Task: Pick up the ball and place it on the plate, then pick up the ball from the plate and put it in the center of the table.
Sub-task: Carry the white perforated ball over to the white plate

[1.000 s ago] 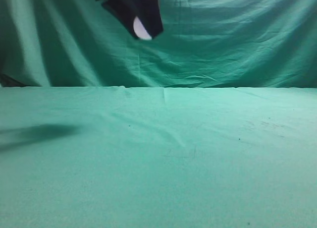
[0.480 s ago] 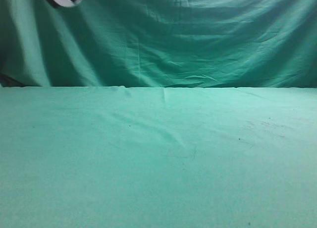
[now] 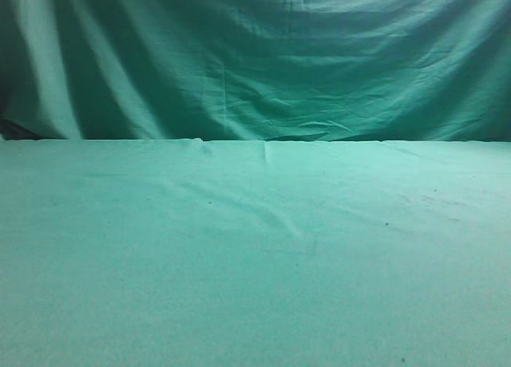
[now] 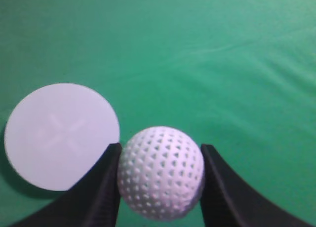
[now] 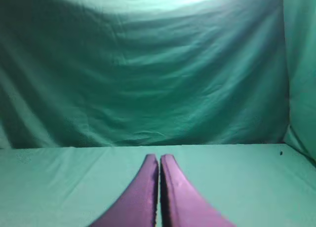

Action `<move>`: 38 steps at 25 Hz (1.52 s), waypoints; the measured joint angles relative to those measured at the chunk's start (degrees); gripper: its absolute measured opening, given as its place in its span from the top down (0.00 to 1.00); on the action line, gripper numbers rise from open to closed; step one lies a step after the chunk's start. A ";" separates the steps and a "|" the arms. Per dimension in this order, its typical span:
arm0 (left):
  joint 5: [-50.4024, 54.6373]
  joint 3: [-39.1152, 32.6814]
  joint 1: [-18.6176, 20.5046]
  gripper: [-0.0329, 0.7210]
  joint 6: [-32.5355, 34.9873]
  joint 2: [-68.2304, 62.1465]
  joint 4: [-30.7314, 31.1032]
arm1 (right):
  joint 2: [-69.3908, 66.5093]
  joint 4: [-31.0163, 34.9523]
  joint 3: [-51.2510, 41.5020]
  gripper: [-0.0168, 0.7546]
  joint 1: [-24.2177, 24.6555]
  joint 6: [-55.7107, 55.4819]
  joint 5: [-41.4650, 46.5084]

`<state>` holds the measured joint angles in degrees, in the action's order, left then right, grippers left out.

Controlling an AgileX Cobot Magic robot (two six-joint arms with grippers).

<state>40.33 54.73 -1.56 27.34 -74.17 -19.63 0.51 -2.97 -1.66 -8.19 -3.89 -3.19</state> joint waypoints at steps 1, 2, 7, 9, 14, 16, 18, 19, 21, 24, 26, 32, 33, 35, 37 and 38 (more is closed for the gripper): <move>0.00 -0.42 0.88 0.54 0.00 0.48 0.68 | -0.95 0.00 1.08 0.98 0.00 -0.33 1.79; 0.00 -0.71 1.64 0.54 0.00 0.72 1.97 | -2.67 0.00 2.56 0.98 0.00 -0.45 4.28; -0.41 -0.96 2.55 0.54 -0.12 0.72 6.09 | -22.51 -1.23 16.36 0.98 0.00 1.65 20.53; -0.69 -0.96 2.55 0.54 -0.12 0.22 6.21 | -30.96 -1.23 22.37 0.98 0.00 1.97 27.27; -1.49 -0.96 2.55 0.54 -0.95 -1.50 7.28 | -45.42 4.04 30.01 0.98 0.00 1.16 33.01; -1.59 -0.96 2.86 0.54 -1.64 -2.51 7.43 | -48.72 7.05 31.34 0.98 0.00 3.05 33.74; -1.59 -0.96 4.04 0.54 -1.66 -3.93 7.32 | -51.39 10.39 32.53 0.98 0.00 8.10 34.76; -1.71 -0.96 4.75 0.54 -1.75 -4.70 7.32 | -52.55 11.80 33.26 0.98 0.00 10.77 35.62; -1.71 -0.96 6.29 0.54 -1.75 -6.26 7.57 | -54.50 15.13 34.71 0.98 -0.33 18.12 37.38; -2.18 -0.96 7.38 0.54 -1.75 -9.20 9.95 | -57.31 16.92 36.60 0.98 -3.51 26.34 38.76; -2.70 -0.96 7.40 0.54 -1.75 -11.34 11.47 | -59.85 16.65 37.96 0.98 -6.56 29.80 38.96; -6.52 -0.96 7.52 0.54 -1.75 -15.53 12.07 | -67.59 15.11 41.80 0.98 -11.05 31.66 37.29; -7.32 -0.96 7.62 0.54 -1.75 -15.75 12.07 | -68.40 15.02 42.14 0.98 -11.09 31.63 36.99; -8.52 -0.38 7.62 0.54 -1.75 -16.03 12.07 | -69.71 15.13 42.61 0.98 -11.18 31.63 36.25; -9.37 0.44 7.62 0.54 -1.75 -16.24 12.24 | -70.65 15.59 42.74 0.98 -11.18 31.63 35.53; -9.41 0.96 7.62 0.54 -1.75 -16.38 12.37 | -71.09 15.59 42.74 0.91 -11.18 31.63 35.44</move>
<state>30.91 55.68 6.06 25.60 -90.55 -7.26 -70.57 12.62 41.08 -19.37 27.74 32.24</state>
